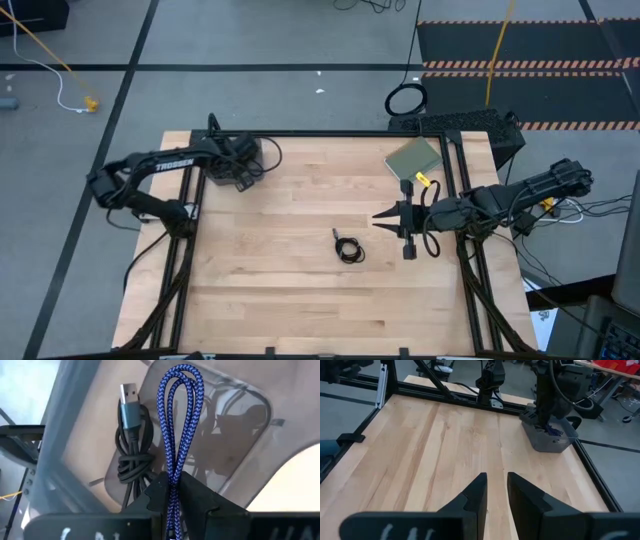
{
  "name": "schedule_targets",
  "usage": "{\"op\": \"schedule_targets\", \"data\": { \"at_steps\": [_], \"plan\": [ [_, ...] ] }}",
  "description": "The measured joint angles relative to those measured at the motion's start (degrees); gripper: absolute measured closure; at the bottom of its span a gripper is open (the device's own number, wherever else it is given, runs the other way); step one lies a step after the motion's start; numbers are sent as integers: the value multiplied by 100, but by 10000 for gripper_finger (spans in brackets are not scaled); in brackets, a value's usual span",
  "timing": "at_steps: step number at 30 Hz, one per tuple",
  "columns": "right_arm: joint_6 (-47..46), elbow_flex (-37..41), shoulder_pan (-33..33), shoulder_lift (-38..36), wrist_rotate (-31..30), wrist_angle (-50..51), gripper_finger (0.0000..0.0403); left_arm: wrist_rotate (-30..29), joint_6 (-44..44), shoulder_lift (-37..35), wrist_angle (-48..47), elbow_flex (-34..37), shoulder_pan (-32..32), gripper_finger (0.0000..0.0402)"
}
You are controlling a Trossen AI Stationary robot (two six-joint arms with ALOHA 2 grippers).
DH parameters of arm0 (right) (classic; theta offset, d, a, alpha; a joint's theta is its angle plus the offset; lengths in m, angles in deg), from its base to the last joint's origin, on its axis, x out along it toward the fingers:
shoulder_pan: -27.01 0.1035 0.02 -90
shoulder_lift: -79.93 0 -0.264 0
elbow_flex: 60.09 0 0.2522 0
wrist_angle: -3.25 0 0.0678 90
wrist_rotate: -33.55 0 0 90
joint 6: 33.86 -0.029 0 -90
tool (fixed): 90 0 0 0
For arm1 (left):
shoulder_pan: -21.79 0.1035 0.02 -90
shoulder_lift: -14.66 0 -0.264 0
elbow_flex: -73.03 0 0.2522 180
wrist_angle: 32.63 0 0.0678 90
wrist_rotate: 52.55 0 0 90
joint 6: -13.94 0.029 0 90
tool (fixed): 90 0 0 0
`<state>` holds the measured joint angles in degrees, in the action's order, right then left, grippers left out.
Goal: Pick and place USB-C Cables
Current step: Put the purple charger cable into the black bin, then put the black charger cable into the black bin
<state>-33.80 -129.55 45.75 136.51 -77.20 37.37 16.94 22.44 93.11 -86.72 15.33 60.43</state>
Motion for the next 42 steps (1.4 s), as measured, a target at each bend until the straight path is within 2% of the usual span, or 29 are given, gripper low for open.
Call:
{"op": "schedule_targets", "data": {
  "at_steps": [14, 18, 22, 25, 28, 31, 33, 42],
  "plan": [
    [-3, 0, 0, 0, 4, 7, 337, 227, -18, 125, 84, 0, -4, 354],
    [-3, 0, 0, 0, 4, 7, 337, 227, -157, 125, 31, -2, -4, 319],
    [-6, 0, 0, 0, 4, 8, 337, 227, -156, 125, -144, -9, -4, 268],
    [-33, 0, 0, 0, 7, 9, 337, 227, -295, 85, -508, -181, -6, 236],
    [-243, 0, 0, 28, -5, 7, 337, 222, -754, -51, -1129, -599, -104, 222],
    [-485, 0, 0, 113, -24, 7, 337, 236, -1209, -345, -1687, -1027, -393, 223],
    [-639, 0, 0, 208, -24, 7, 337, 280, -1319, -616, -1737, -1210, -681, 230],
    [-1592, 109, 87, 1212, 154, 249, 336, 464, -1819, -1750, -719, -1290, -2261, 267]
  ]
}}
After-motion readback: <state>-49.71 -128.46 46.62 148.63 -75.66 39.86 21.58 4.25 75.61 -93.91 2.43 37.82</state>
